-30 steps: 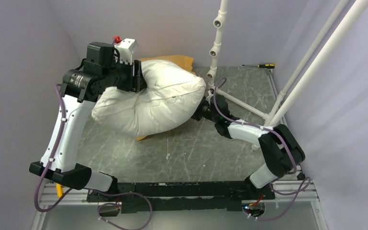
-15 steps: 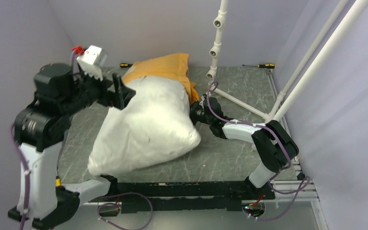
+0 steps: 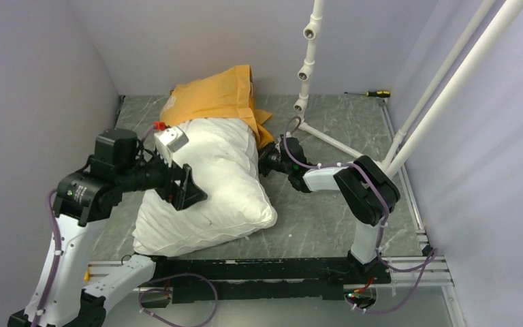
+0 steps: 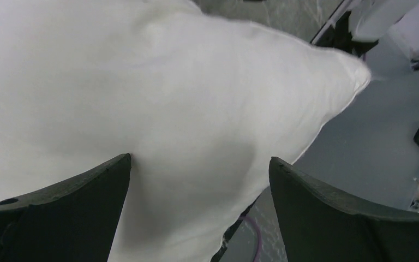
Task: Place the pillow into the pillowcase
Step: Stuff the pillow into the pillowcase.
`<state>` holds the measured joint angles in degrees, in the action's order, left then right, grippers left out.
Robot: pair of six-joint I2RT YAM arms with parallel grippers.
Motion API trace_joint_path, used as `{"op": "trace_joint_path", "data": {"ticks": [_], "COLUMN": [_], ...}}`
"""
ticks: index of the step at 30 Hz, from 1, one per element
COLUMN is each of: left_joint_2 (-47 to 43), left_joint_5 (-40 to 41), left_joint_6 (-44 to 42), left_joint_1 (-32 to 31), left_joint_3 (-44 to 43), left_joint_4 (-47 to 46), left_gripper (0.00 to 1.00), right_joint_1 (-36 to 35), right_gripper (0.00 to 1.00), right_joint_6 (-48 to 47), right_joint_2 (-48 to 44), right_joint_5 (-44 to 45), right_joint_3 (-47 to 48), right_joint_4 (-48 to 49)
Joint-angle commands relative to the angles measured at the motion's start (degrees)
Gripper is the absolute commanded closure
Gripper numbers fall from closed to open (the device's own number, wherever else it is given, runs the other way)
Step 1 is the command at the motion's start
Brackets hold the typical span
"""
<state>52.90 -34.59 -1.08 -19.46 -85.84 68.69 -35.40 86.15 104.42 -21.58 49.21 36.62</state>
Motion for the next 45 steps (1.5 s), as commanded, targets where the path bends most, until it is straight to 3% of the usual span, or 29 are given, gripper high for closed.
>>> {"op": "trace_joint_path", "data": {"ticks": [1,6,11,16,18,22,24,25,27,28,30,41,45], "left_joint_2": [-7.2,-14.14,-10.99,-5.95,-4.54,-0.24,5.84,9.81,18.83,22.22,26.18,28.22,30.8], "left_joint_5": [-0.48,3.21,-2.16,-2.5,1.65,18.5,28.51,31.53,40.59,45.15,51.29,56.34,57.86], "left_joint_6": [-5.0,-9.02,-15.49,-19.09,-18.95,-18.83,-19.36,-19.26,-17.16,-16.78,-17.85,-20.15,-20.2], "left_joint_1": [0.12,0.13,0.13,-1.28,-4.25,-20.17,-26.71,-27.74,-27.86,-27.77,-26.76,-4.92,0.05], "left_joint_3": [7.3,13.48,17.02,19.14,20.75,25.5,25.29,24.02,20.34,18.54,16.25,8.89,3.79], "left_joint_4": [-1.62,-8.06,-11.05,-14.41,-17.53,-27.5,-30.34,-30.83,-30.65,-30.57,-32.31,-38.23,-38.77], "left_gripper": [0.01,0.01,0.01,0.0,0.0,0.01,0.14,0.34,0.95,1.0,1.0,1.0,1.0], "right_joint_1": [-0.29,-0.29,-0.29,-0.29,-0.26,-0.29,-0.37,-0.37,-0.42,-0.46,-0.54,-4.61,-7.89], "right_gripper": [1.0,1.0,1.0,1.0,1.0,1.0,1.0,1.0,1.0,1.0,1.0,1.0,1.0], "right_joint_6": [6.23,5.82,5.39,5.5,5.78,5.71,5.63,5.5,4.8,4.21,2.84,-8.17,-10.07], "right_joint_2": [1.82,3.28,3.75,4.69,5.18,5.26,4.98,4.53,3.21,2.27,0.2,-12.6,-15.42], "right_joint_5": [-1.63,-2.04,-2.4,-2.65,-3.07,-4.1,-4.9,-5.35,-6.49,-7.06,-8.2,-13.86,-14.91], "right_joint_3": [5.39,6.32,6.98,7.97,8.29,8.6,8.58,8.49,8.02,7.62,6.32,0.61,0.52], "right_joint_4": [15.63,14.4,12.89,12.35,12.48,12.2,12.31,12.11,10.78,9.95,8.29,-5.82,-8.1]}}
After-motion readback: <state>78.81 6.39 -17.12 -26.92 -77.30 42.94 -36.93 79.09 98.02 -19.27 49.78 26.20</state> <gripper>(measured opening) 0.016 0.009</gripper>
